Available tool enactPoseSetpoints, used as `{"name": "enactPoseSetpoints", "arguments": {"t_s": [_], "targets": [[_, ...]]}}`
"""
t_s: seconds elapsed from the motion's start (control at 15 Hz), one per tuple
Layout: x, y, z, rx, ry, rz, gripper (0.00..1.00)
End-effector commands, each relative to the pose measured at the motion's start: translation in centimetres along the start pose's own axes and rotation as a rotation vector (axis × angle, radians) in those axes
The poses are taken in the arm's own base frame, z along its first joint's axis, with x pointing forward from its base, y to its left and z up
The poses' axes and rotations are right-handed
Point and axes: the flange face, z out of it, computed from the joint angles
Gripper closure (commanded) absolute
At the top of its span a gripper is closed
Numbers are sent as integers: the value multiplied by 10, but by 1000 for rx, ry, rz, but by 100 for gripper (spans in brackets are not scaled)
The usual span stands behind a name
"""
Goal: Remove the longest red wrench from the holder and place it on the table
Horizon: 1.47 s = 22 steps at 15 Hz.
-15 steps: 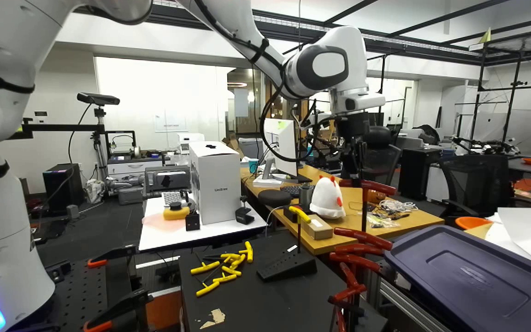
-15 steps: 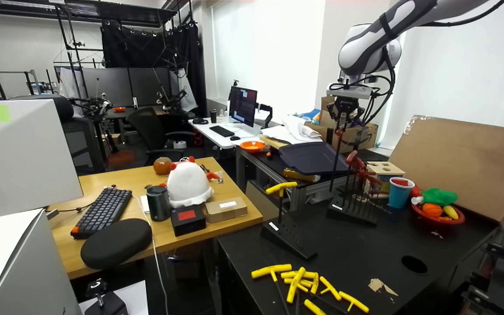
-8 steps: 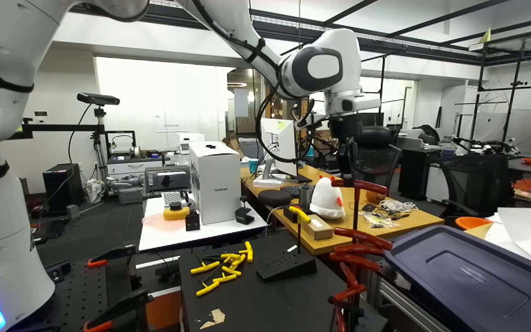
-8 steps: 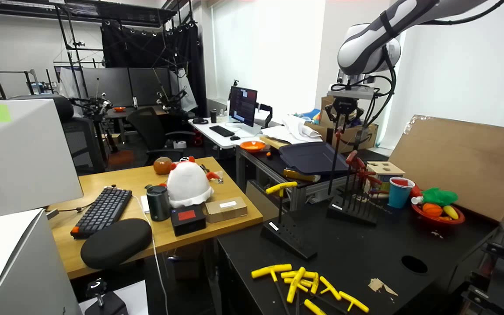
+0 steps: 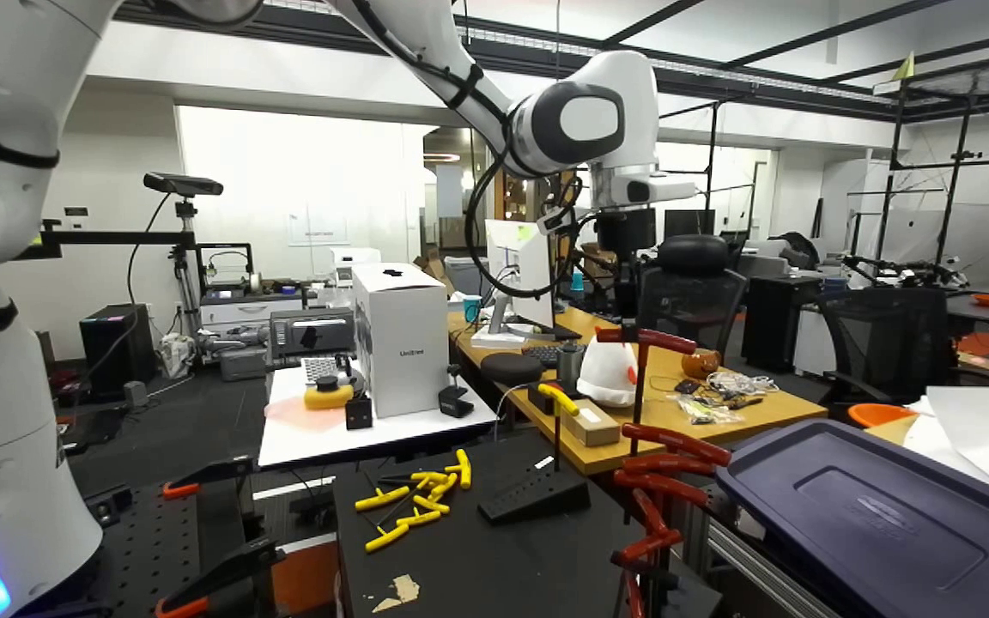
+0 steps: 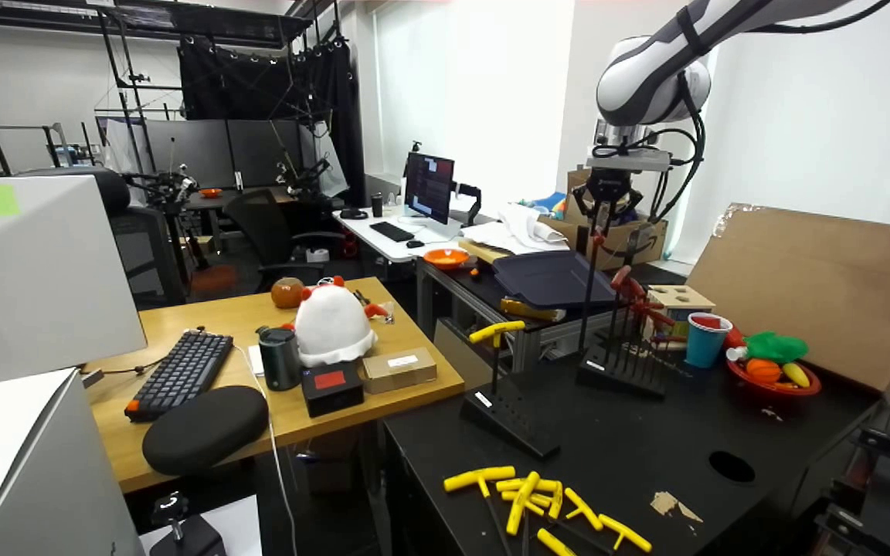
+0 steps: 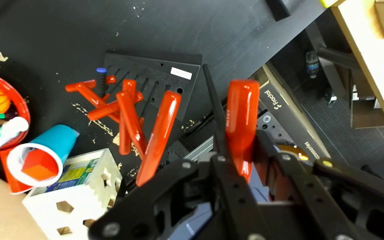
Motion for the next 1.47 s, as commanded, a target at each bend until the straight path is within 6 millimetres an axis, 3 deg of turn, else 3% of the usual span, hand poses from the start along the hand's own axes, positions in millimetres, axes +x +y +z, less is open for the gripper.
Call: {"name": "enactPoseSetpoints", "arguments": {"t_s": [0.0, 0.47, 0.93, 1.4], "targets": [[-19, 3, -12, 17, -50, -68, 94], [-35, 19, 8, -7, -113, -115, 94], [-54, 26, -6, -51, -143, -148, 94], [-74, 17, -8, -159, -186, -218, 94]]}}
